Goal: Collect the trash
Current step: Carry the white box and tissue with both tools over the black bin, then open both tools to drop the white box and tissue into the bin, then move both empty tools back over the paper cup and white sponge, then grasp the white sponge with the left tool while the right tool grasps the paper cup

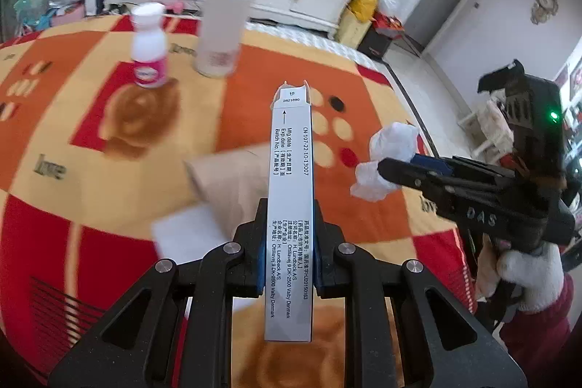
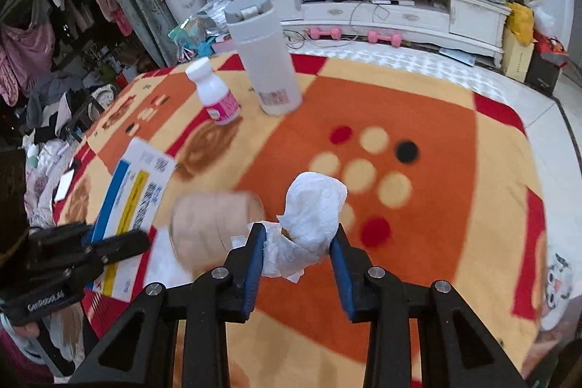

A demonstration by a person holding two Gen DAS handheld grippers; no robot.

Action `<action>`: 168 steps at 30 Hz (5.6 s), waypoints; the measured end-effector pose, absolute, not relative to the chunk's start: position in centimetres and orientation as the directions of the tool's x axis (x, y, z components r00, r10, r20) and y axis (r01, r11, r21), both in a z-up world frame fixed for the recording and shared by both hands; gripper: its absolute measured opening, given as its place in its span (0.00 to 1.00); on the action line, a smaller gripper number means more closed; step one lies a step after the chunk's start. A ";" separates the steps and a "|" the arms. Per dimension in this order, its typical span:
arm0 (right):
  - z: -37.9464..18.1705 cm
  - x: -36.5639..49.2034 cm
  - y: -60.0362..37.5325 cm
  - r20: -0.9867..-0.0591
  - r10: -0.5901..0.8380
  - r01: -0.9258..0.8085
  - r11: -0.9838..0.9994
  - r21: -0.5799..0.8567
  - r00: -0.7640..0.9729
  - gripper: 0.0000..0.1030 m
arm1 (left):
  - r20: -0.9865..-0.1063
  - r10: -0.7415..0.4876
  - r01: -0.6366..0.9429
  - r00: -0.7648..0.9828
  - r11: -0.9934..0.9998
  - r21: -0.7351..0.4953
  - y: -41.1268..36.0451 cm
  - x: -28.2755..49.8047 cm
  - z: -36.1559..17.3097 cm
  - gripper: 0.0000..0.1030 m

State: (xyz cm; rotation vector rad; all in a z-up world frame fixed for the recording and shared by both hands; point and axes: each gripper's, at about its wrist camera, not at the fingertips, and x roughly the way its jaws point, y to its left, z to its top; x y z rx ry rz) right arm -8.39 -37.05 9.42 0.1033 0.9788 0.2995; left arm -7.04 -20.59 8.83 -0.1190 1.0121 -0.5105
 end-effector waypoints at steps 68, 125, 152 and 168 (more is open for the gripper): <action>1.4 -33.5 -72.7 -0.896 -0.076 0.443 0.885 0.141 0.438 0.50 | -0.796 -0.604 0.708 -0.030 0.549 -0.443 -61.1 -18.6 2.5 0.17; 5.0 -16.3 -40.9 -0.819 0.345 -0.123 0.937 0.327 0.458 0.67 | -0.821 -0.383 0.302 0.423 0.914 -0.271 -19.7 -11.5 5.2 0.50; 3.3 -2.8 -28.0 -0.807 0.480 -0.064 0.869 0.490 0.343 0.80 | -0.809 -0.361 0.071 0.464 0.926 -0.372 -5.9 -9.1 4.4 0.52; 2.1 1.3 -27.2 -0.792 0.487 -0.002 0.852 0.523 0.368 0.84 | -0.824 -0.396 0.091 0.406 0.914 -0.395 -6.9 -8.4 1.9 0.55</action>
